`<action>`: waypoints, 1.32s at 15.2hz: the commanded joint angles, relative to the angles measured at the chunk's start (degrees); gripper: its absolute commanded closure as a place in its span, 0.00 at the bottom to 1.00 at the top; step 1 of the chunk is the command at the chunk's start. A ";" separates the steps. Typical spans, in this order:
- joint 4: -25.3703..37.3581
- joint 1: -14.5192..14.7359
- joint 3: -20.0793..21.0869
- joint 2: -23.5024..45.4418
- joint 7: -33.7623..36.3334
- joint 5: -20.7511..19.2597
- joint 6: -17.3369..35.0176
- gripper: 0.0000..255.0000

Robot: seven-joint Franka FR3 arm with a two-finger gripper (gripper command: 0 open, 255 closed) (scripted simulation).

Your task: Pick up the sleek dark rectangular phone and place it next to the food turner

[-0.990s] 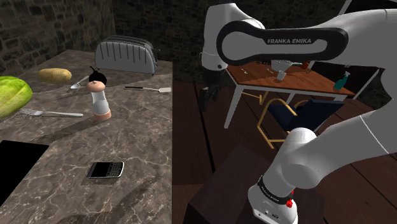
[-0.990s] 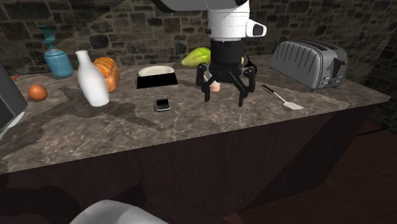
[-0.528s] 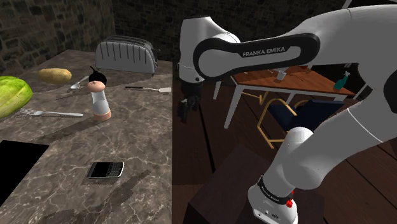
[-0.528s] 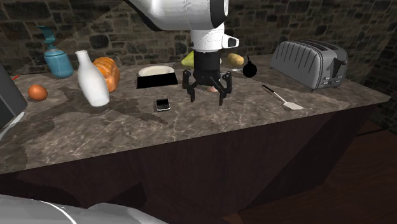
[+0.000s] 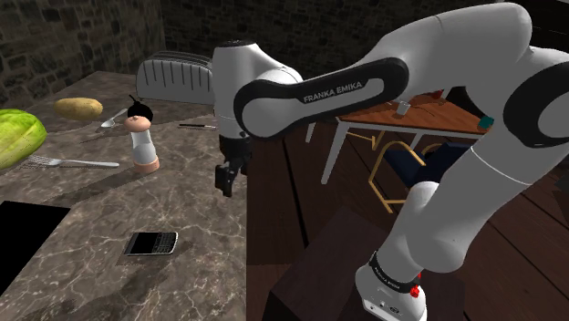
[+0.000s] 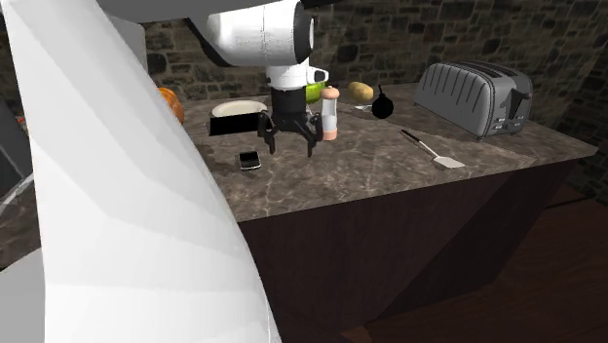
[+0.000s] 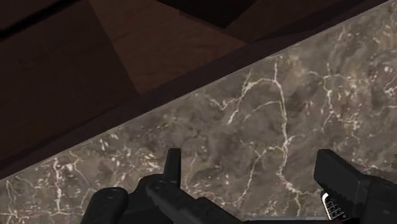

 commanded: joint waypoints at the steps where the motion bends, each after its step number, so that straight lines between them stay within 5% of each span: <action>1: 1.43 0.97 1.32 3.28 0.94 -0.41 2.18 0.00; 14: 19.34 8.55 6.33 26.01 6.49 -8.17 8.34 0.00; 20: 17.90 8.88 5.94 27.91 7.06 -9.07 11.57 0.00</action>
